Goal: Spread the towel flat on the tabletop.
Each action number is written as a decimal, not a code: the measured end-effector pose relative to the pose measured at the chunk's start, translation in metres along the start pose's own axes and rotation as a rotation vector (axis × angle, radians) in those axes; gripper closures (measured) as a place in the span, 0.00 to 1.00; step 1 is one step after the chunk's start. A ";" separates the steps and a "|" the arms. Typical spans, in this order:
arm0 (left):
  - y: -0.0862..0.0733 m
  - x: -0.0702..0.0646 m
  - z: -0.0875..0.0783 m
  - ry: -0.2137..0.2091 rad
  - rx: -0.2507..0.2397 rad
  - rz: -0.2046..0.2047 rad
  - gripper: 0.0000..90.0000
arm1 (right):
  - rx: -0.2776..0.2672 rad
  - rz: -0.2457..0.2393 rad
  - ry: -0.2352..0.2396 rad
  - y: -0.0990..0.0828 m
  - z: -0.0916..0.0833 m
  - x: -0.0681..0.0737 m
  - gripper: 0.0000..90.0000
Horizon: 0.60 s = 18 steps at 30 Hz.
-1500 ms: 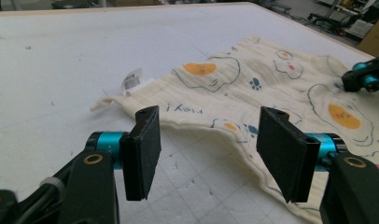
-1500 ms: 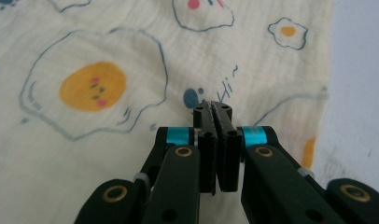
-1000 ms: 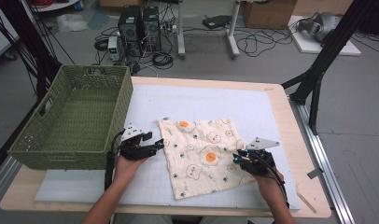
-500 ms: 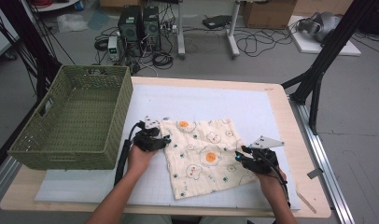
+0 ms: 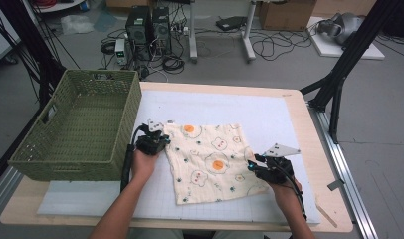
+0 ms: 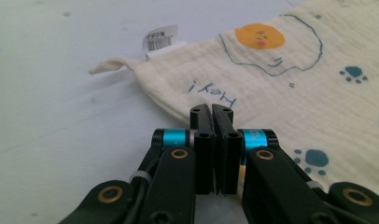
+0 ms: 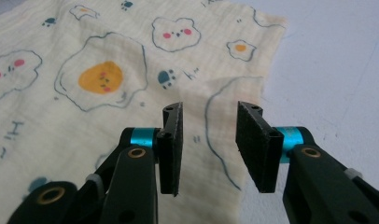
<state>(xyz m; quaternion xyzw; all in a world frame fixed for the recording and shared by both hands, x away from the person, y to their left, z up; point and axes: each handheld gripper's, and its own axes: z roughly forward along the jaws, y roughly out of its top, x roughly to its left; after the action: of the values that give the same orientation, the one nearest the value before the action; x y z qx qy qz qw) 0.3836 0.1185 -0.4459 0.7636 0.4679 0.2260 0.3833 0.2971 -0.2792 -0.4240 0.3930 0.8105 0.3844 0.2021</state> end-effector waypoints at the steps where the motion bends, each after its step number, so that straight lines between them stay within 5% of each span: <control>1: 0.001 0.003 0.000 0.012 -0.006 -0.011 0.97 | 0.000 -0.005 -0.004 0.001 0.002 -0.001 0.68; 5: -0.001 0.007 0.003 -0.017 0.000 -0.030 0.95 | 0.000 -0.012 -0.015 0.011 0.012 -0.006 0.65; 9: 0.000 0.006 0.000 -0.046 -0.044 -0.061 0.72 | -0.008 -0.006 -0.022 0.025 0.032 -0.019 0.62; 13: 0.001 0.006 -0.006 -0.083 -0.086 -0.074 0.61 | 0.003 -0.013 -0.018 0.044 0.057 -0.031 0.54; 18: -0.001 0.005 -0.011 -0.101 -0.091 -0.080 0.55 | 0.072 0.002 -0.009 0.063 0.096 -0.037 0.38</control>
<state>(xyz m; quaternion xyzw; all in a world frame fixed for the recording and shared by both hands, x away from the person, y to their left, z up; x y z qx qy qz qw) 0.3781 0.1276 -0.4404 0.7365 0.4675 0.1927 0.4493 0.4105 -0.2395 -0.4336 0.4025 0.8225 0.3535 0.1911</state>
